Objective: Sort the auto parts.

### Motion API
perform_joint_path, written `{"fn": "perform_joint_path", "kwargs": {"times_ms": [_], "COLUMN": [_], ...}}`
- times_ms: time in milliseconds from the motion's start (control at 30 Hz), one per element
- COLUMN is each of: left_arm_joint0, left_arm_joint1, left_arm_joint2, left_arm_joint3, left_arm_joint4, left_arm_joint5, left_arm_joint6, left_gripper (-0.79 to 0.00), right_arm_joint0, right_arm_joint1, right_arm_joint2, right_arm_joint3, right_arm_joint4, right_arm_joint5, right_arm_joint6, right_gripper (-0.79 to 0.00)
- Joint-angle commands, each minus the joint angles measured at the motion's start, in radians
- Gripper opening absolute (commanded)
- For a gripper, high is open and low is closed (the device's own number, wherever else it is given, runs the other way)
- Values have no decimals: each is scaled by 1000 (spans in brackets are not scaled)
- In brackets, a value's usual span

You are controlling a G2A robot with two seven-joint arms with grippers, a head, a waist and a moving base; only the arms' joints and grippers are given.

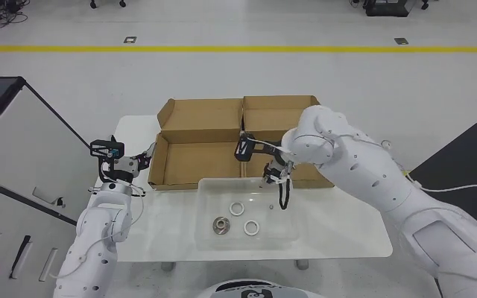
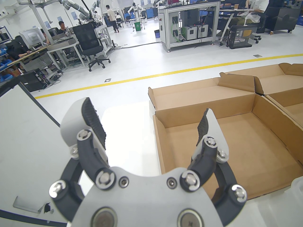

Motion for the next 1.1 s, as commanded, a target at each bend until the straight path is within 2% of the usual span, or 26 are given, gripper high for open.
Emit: {"fn": "perform_joint_path", "kwargs": {"times_ms": [0,133,433,767,867,1067], "left_arm_joint0": [0,0,0,0,0,0], "left_arm_joint1": [0,0,0,0,0,0], "left_arm_joint2": [0,0,0,0,0,0], "left_arm_joint3": [0,0,0,0,0,0], "left_arm_joint4": [0,0,0,0,0,0], "left_arm_joint5": [0,0,0,0,0,0], "left_arm_joint6": [0,0,0,0,0,0], "left_gripper": [0,0,0,0,0,0], "right_arm_joint0": [-11,-27,-40,-7,5,19], "right_arm_joint1": [17,44,86,96,91,70], "right_arm_joint2": [-9,-44,-110,-182,-204,-247], "right_arm_joint3": [-49,-98,-108,-81,-69,-19], "right_arm_joint4": [5,-2,15,43,51,60], "right_arm_joint5": [2,-1,-51,-63,-67,-71], "right_arm_joint6": [2,-1,-51,-63,-67,-71], "right_gripper": [0,0,0,0,-71,-142]}}
